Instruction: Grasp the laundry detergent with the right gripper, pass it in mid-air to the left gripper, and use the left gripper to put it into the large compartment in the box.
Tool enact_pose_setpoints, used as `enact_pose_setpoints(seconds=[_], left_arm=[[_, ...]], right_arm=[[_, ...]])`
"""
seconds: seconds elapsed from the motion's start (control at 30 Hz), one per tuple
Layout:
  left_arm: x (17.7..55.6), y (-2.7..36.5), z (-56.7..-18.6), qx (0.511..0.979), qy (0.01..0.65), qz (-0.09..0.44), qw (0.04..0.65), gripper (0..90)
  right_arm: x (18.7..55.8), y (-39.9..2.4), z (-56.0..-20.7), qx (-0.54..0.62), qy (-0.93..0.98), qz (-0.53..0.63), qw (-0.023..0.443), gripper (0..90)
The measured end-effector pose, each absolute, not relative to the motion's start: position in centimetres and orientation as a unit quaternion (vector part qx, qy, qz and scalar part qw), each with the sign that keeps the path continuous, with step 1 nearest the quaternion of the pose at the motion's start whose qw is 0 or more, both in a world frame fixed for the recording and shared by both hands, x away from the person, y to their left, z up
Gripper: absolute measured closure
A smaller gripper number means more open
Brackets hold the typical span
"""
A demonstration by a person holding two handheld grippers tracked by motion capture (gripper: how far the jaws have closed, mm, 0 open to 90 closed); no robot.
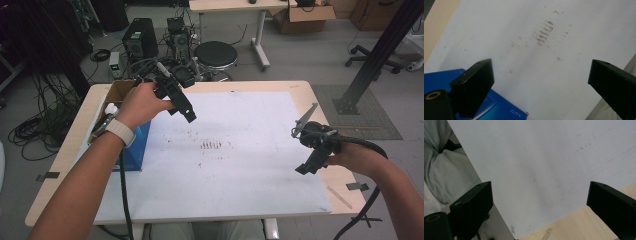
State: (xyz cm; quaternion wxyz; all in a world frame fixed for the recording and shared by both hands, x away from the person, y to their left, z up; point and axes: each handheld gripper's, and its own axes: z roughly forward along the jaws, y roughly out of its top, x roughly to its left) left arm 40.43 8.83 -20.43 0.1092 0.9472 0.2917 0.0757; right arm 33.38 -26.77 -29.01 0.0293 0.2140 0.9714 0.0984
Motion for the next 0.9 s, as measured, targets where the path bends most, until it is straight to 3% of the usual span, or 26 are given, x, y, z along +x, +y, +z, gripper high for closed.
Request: enact_pose_setpoints(seconds=[0.27, 0.9], left_arm=[[40.5, 7.9, -20.9, 0.96, 0.253, 0.064, 0.105, 7.0], [41.4, 7.4, -21.5, 0.963, 0.239, 0.06, 0.112, 6.3]], right_arm=[[33.7, -26.7, -28.8, 0.213, 0.971, 0.1, 0.029, 6.4], [34.0, -26.9, -29.0, 0.217, 0.971, 0.098, 0.029, 6.5]])
